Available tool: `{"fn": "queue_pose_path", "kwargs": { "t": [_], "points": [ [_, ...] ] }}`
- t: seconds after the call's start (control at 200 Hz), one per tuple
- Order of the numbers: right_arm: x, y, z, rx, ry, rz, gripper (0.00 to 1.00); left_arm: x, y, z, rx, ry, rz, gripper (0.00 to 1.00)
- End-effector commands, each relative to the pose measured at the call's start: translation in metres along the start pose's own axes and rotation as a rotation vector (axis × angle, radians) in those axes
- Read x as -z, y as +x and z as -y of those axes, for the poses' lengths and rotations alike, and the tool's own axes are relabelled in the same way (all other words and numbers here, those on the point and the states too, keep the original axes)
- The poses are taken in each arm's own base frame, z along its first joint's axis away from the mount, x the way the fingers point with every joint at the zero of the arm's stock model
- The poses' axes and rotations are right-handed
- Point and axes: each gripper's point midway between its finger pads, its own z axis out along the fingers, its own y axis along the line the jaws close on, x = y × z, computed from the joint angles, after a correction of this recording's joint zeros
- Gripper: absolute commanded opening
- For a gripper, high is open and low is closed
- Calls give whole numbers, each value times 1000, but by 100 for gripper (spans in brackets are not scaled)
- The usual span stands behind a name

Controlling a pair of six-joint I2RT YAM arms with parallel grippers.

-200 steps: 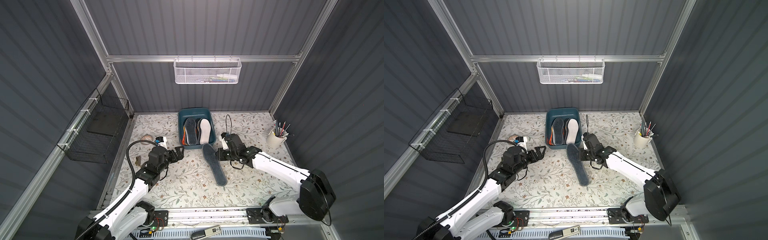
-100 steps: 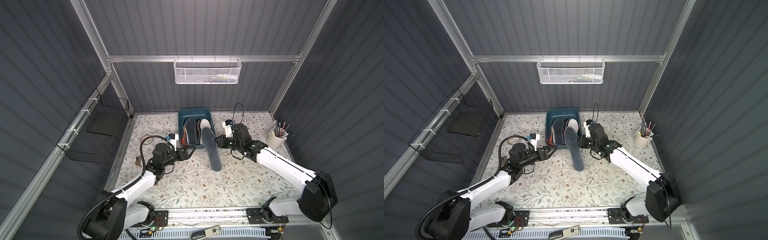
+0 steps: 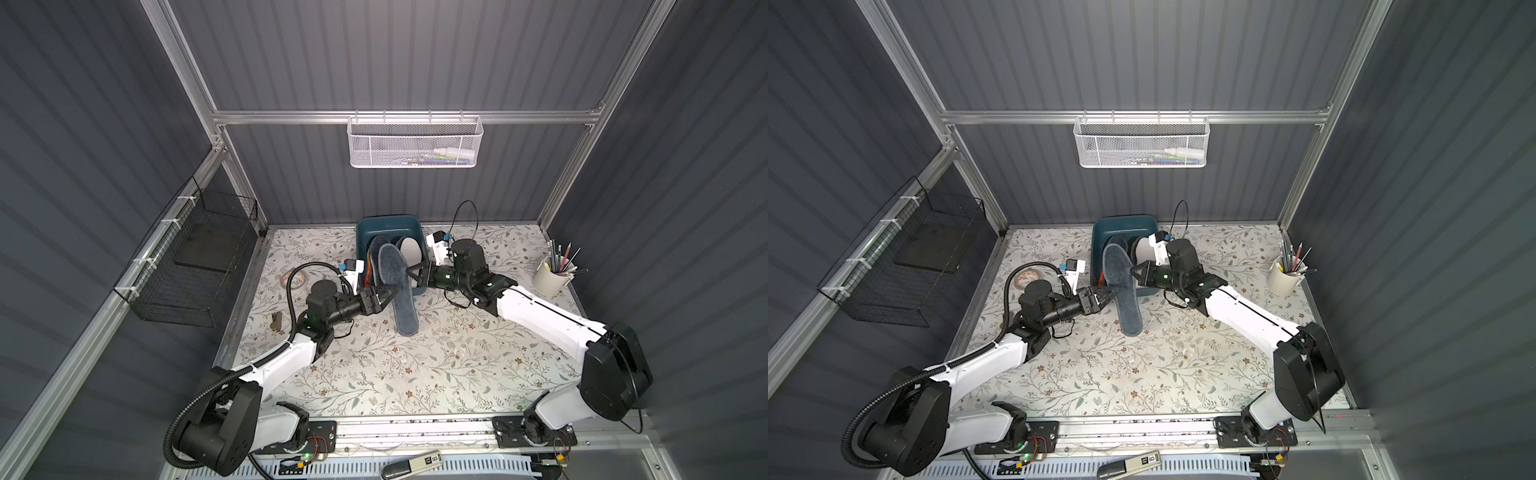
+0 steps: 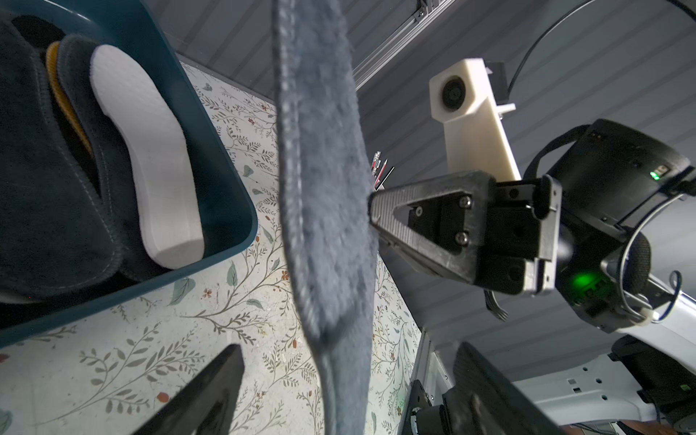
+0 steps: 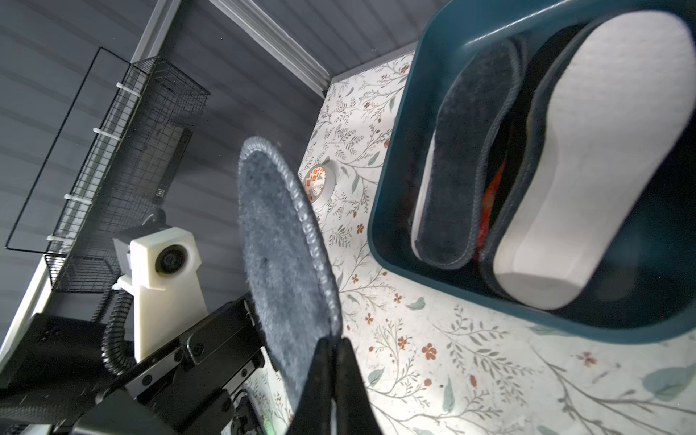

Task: Put the insoles into the storage box
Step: Place the insole in the storage box.

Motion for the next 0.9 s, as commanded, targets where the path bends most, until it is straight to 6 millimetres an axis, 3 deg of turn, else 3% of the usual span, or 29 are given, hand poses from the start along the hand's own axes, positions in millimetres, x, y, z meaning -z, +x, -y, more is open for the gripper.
{"fn": "queue_pose_path", "kwargs": {
  "t": [0.0,0.09,0.35,0.425,0.635,0.785,0.895],
  "points": [
    [-1,1,-20,0,-79,-4,0,-3,-15,14,-43,39,22,81],
    [-2,6,-19,-6,-81,-15,0,-4,-17,12,-45,32,30,68],
    [1,16,-15,-7,-83,-39,0,-2,-25,14,-52,19,61,10],
    [3,15,-13,1,-73,-35,9,-1,-27,16,-58,18,71,0],
    [33,-3,-8,38,-99,47,49,1,-27,26,-73,58,58,0],
    [59,-3,-8,125,-156,116,64,-1,-27,39,-92,123,27,0],
    [66,5,-11,181,-210,125,68,-3,-25,47,-92,171,-3,0]
  ]
}}
